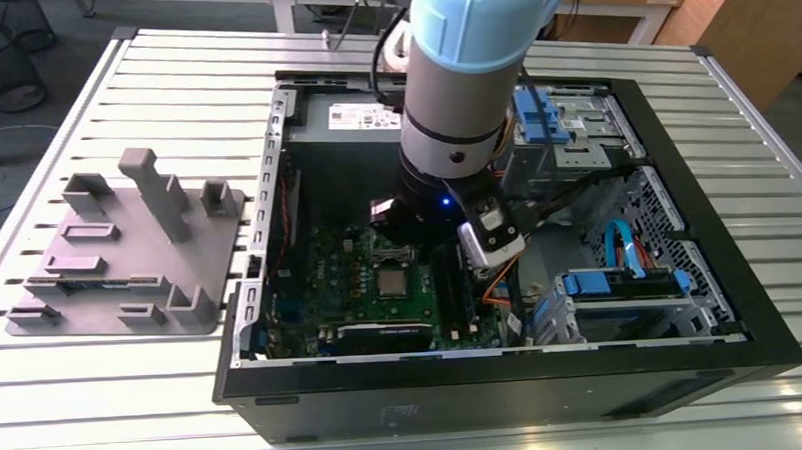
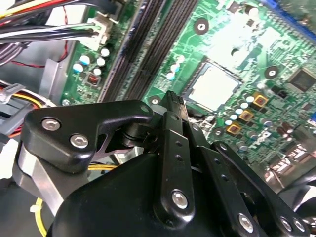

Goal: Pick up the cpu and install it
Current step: 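Close the cpu cover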

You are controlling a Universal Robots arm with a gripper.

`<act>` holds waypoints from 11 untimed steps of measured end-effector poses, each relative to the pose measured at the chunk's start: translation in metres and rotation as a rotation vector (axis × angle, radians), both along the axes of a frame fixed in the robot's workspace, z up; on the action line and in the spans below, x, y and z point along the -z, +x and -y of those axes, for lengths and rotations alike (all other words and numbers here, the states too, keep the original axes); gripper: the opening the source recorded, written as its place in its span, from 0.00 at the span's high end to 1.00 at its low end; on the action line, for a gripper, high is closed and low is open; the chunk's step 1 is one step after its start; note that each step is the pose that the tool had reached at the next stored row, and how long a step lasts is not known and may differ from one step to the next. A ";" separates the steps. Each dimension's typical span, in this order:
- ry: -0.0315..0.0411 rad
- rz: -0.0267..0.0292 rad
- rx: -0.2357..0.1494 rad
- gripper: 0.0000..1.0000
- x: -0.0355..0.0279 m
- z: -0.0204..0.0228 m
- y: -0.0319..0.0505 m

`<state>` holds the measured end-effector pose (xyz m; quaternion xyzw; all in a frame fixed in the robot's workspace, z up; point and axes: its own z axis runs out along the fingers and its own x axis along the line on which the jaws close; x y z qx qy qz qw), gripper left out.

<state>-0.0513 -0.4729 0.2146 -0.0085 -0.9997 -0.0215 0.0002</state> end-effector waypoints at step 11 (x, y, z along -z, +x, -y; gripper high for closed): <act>0.0002 0.0001 -0.001 0.89 0.0016 -0.0187 0.0024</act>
